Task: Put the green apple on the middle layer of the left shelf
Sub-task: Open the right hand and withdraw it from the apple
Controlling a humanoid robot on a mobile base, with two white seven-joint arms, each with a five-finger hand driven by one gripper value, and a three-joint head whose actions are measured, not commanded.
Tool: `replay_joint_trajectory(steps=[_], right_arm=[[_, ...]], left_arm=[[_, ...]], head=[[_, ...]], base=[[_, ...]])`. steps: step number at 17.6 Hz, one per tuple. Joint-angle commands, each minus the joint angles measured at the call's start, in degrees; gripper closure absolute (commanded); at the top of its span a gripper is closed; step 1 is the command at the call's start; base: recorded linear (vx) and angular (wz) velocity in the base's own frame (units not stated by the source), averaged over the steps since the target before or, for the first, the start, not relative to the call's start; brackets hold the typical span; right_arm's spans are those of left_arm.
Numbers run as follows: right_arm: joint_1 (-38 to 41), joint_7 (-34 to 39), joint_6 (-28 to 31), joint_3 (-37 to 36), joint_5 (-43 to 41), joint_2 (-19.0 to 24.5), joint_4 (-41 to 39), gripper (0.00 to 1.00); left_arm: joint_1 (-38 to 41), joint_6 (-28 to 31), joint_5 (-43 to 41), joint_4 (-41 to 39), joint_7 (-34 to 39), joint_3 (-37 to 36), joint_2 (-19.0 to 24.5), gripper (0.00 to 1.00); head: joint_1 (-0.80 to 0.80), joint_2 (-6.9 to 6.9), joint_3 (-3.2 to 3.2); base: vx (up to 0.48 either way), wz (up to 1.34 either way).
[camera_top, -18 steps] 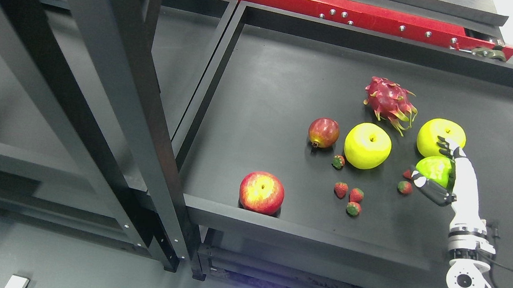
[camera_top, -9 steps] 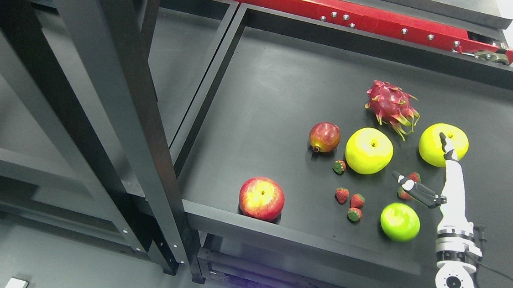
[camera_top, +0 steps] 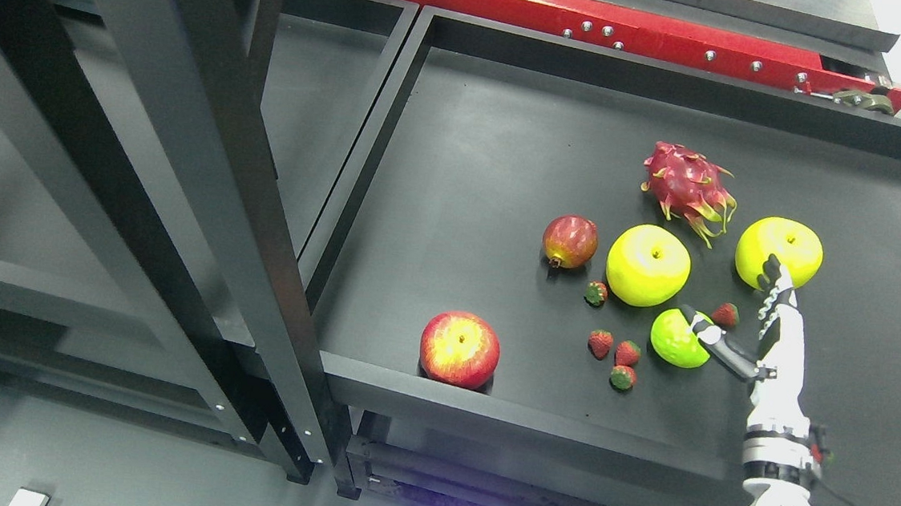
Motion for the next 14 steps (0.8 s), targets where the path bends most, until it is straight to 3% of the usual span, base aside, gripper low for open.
replay_joint_trajectory(steps=[1, 5, 9, 14], right_arm=[[4.97, -7.83, -5.91, 11.44, -8.73, 0.39, -0.8, 0.0], [7.7, -11.21, -5.22, 13.82, -9.17, 0.39, -3.53, 0.0], [7.88, -1.57, 2.51, 13.3, -9.17, 0.39, -3.89, 0.0], [7.88, -1.1, 2.87, 11.72, -9.34, 0.39, -5.9, 0.0]], left_arm=[[-1.23, -0.05, -0.03, 0.0, -0.02, 0.0, 1.0, 0.0], [-1.23, -0.05, -0.03, 0.0, -0.02, 0.0, 1.0, 0.0], [-1.23, -0.05, -0.03, 0.0, -0.02, 0.0, 1.0, 0.0], [-1.23, -0.05, -0.03, 0.0, -0.02, 0.0, 1.0, 0.0]], head=[[0.0, 0.0, 0.0], [0.0, 0.0, 0.0], [0.0, 0.0, 0.0], [0.0, 0.0, 0.0]], base=[[0.0, 0.0], [0.0, 0.0], [-0.005, 0.0], [-0.028, 0.03]])
